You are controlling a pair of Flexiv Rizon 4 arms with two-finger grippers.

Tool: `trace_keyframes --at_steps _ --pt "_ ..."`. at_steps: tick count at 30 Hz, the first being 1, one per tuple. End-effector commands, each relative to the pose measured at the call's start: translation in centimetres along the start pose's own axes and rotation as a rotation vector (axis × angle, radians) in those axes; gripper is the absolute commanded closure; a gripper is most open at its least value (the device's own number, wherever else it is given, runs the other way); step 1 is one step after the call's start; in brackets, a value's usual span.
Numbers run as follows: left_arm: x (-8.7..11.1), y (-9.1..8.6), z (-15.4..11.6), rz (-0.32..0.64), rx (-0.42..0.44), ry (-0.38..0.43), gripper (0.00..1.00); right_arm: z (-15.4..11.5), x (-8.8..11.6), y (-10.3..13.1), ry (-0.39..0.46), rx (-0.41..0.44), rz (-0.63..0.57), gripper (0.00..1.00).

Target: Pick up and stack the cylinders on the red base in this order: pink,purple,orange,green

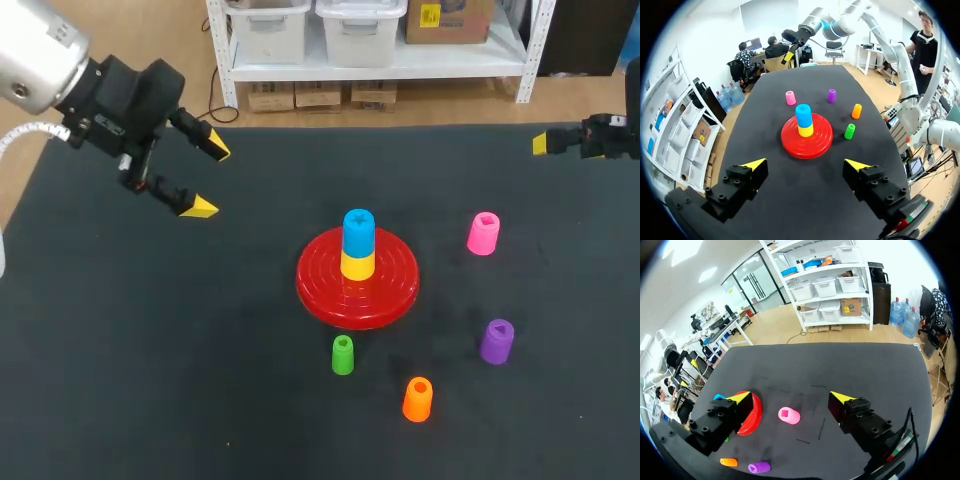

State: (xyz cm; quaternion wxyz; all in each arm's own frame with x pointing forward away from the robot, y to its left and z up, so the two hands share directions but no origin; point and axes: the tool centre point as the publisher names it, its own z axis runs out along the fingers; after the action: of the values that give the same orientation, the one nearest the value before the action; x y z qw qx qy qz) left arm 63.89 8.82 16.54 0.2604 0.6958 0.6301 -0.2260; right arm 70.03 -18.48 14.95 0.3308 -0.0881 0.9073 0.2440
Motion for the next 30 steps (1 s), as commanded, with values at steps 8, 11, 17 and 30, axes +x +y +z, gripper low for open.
trace_keyframes --at_steps 8,11,17,30 --pt "0.0 0.1 0.0 0.001 0.002 0.0 0.0 0.0 0.0 0.0 0.001 -0.001 -0.001 0.0" --pt "0.0 0.1 0.0 0.001 0.002 0.0 0.0 0.0 0.0 0.0 0.001 -0.001 -0.001 0.0" --pt "0.0 0.1 0.0 0.001 0.002 0.0 0.0 3.1 -1.3 1.4 0.088 0.036 -0.011 0.0" --pt "0.0 0.1 0.0 0.001 0.002 0.0 0.0 9.9 0.3 4.7 0.473 0.184 -0.147 0.0"
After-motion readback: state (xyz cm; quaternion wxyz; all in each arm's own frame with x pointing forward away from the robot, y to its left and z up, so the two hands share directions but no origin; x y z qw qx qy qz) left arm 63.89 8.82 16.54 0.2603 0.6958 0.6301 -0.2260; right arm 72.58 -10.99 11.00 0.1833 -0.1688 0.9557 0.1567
